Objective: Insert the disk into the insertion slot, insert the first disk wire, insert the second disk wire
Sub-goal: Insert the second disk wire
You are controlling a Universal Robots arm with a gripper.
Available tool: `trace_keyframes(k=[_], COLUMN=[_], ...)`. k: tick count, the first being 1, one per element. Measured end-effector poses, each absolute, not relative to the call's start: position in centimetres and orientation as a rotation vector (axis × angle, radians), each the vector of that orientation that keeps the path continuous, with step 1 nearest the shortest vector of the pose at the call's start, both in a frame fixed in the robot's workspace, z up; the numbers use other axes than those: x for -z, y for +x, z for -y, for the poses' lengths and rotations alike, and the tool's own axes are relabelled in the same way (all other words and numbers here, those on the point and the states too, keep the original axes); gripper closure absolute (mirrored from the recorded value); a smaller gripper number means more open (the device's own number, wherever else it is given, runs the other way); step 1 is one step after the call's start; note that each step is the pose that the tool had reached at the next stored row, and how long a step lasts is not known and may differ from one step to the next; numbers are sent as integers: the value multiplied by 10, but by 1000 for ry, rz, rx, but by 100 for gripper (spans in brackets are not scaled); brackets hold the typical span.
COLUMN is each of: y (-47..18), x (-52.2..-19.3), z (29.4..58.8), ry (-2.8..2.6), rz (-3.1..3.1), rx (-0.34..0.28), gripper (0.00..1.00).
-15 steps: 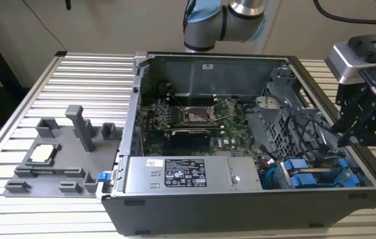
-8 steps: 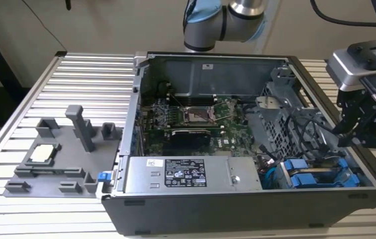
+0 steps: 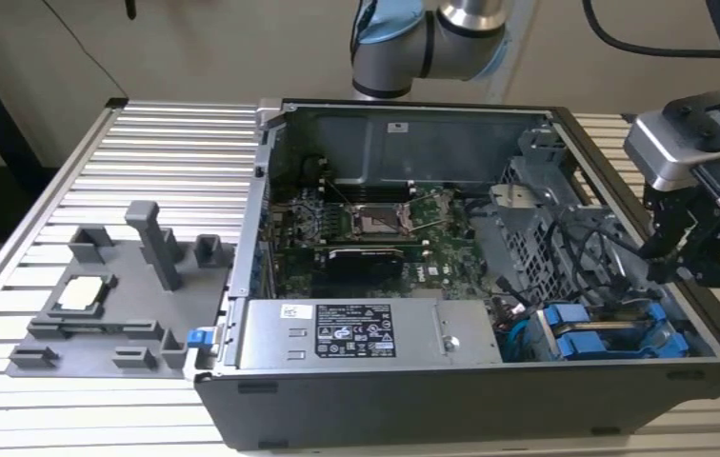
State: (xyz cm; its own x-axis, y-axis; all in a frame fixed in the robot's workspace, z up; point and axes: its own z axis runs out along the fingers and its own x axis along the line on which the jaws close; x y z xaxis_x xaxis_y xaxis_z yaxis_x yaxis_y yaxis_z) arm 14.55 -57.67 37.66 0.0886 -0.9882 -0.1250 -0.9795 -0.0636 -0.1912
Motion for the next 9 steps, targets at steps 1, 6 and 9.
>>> trace_keyframes(k=[1, 6, 9], y=[146, 150, 152], x=[-376, -375, -376], z=[577, 576, 577], ry=[-2144, -2163, -2167], rz=[-1968, -1946, -1946], rx=[60, 59, 60], gripper=[68, 68, 68])
